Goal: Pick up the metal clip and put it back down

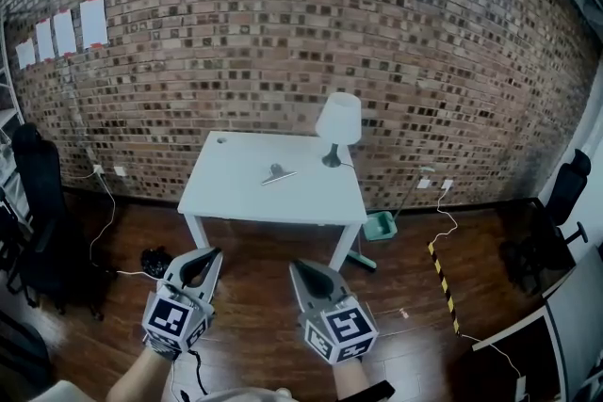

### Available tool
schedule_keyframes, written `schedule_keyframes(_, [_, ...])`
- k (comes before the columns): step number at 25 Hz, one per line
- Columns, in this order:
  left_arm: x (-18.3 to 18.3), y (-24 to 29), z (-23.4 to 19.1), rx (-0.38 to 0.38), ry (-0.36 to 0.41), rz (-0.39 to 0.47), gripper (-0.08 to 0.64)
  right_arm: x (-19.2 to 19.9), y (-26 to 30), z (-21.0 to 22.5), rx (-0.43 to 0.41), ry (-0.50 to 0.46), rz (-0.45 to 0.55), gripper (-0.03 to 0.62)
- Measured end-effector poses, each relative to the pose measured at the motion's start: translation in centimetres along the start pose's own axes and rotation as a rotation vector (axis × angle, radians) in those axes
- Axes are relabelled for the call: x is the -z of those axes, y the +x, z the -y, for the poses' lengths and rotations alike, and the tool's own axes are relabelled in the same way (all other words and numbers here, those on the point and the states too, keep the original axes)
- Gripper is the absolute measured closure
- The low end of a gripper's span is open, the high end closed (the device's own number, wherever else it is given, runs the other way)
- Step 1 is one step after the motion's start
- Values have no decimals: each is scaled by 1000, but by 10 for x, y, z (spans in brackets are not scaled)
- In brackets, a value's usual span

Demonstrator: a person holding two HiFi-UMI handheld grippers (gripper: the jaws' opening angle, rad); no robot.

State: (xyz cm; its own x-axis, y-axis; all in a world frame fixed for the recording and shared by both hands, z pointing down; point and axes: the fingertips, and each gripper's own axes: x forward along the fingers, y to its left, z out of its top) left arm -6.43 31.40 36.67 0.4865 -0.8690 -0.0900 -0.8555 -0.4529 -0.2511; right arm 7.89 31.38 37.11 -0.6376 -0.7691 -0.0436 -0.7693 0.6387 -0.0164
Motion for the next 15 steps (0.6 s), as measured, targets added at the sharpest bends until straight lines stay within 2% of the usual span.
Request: schedule_keyframes(15, [2,-1,5,22,1,-18,545,4,-2,-2,-4,-4,-25,607])
